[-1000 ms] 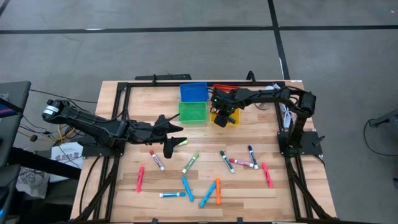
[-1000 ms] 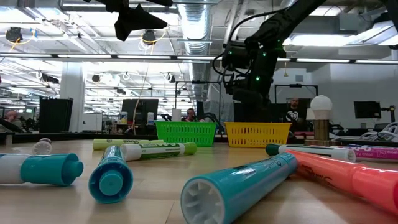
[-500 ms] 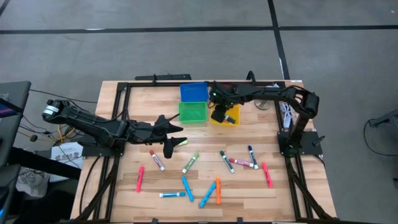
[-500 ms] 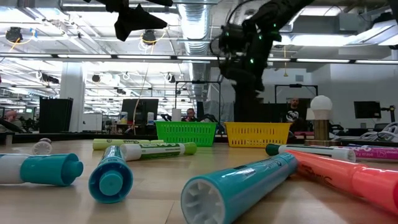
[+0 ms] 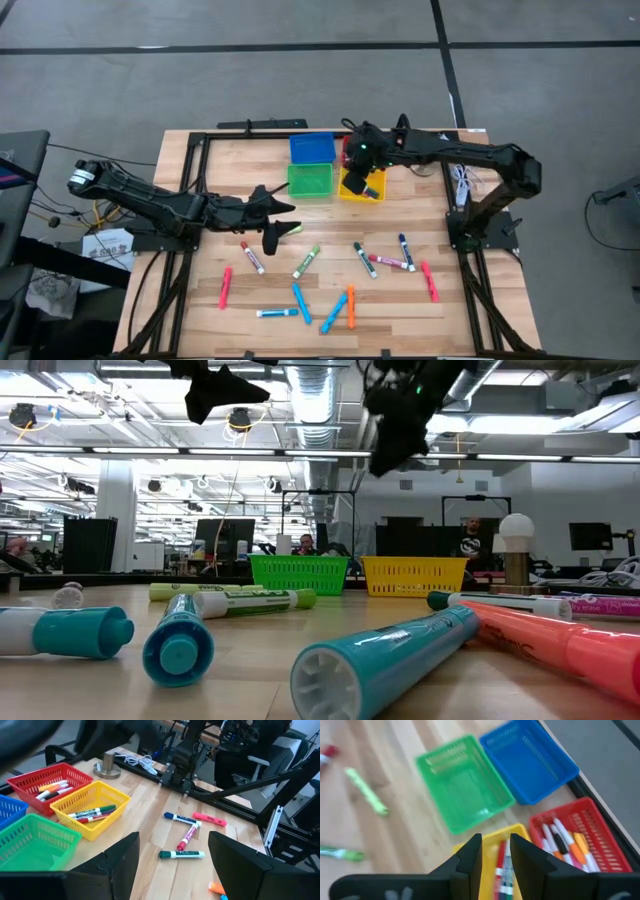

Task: Pick & Place Markers
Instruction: Put the right pink highlighter into the blue bin

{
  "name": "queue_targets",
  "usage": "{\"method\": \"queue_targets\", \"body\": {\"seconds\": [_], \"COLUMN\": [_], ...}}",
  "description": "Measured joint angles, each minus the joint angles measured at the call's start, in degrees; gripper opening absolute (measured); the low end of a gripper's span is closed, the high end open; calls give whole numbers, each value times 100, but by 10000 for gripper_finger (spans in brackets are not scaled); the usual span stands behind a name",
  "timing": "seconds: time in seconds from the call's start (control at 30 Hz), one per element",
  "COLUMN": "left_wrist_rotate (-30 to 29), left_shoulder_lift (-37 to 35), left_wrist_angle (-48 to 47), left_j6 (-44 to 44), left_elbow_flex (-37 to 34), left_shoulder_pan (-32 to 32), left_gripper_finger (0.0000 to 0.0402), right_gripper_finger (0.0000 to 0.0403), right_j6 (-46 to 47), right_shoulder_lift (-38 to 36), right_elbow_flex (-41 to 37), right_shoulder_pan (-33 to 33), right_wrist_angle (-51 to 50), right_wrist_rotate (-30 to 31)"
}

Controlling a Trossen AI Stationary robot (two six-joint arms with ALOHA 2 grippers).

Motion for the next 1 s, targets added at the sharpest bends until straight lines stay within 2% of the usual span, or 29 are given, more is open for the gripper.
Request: {"method": "queue_targets", "body": {"seconds": [0.23, 0.57, 0.8, 1.0], "left_wrist_rotate": [0, -2, -1, -2], "left_shoulder_lift": [0, -2, -2, -2], "left_wrist_angle": [36, 65, 65, 72], "left_j6": [0, 0, 9, 15], "left_elbow_flex": [0, 0, 0, 0], "left_shoulder_pan": [0, 0, 0, 0], "left_gripper_finger": [236, 236, 236, 236], "right_gripper_finger": [91, 91, 91, 91], "right_j6": [331, 1053, 1755, 2649], "right_shoulder_lift": [-407, -366, -400, -386], "right_elbow_flex": [0, -7, -4, -4], "right_shoulder_pan": [721, 2290, 3290, 3951], "right_wrist_angle": [-187, -1032, -1571, -2061], "right_wrist_rotate": [-1, 12, 426, 440]}}
